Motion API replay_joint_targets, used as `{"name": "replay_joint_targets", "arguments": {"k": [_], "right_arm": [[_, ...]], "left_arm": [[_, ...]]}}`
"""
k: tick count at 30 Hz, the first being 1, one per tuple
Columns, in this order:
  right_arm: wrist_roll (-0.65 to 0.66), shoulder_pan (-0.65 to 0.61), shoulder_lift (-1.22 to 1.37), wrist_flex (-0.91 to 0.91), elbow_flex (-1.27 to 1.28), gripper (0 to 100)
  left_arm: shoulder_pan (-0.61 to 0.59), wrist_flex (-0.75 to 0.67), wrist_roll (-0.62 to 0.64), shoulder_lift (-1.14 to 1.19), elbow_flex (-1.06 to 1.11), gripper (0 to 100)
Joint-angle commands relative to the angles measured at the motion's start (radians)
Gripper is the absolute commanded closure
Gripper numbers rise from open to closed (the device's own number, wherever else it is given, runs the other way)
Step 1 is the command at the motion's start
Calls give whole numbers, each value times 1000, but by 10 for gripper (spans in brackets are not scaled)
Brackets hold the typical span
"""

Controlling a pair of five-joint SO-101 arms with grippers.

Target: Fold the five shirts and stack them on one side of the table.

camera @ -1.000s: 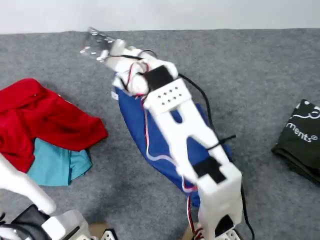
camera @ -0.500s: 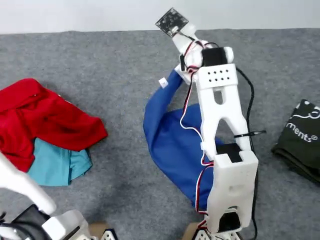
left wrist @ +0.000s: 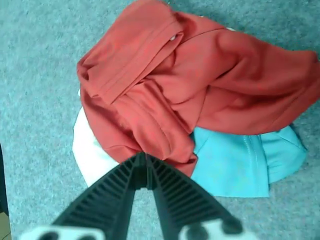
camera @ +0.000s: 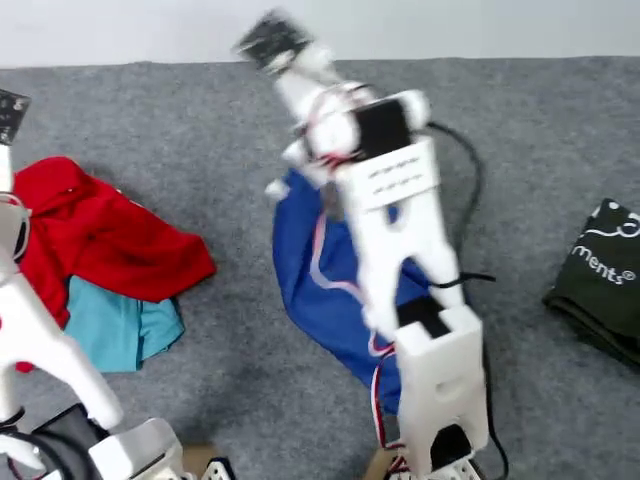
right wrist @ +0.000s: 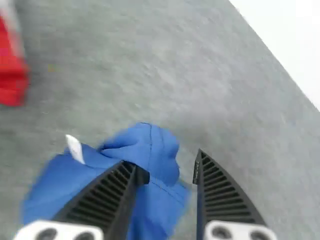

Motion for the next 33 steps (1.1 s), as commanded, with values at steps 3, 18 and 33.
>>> {"name": "replay_joint_targets", "arguments": {"k": [3, 18, 33], "right_arm": [[-126, -220, -120, 42, 126, 838], [-187, -213, -254, 42, 539, 839], [-187, 151, -604, 39, 1045, 840]], "left_arm": [[8, -5, 8, -5, 19, 997], [6, -11, 8, -11, 96, 997], [11, 20, 272, -12, 105, 997]]}}
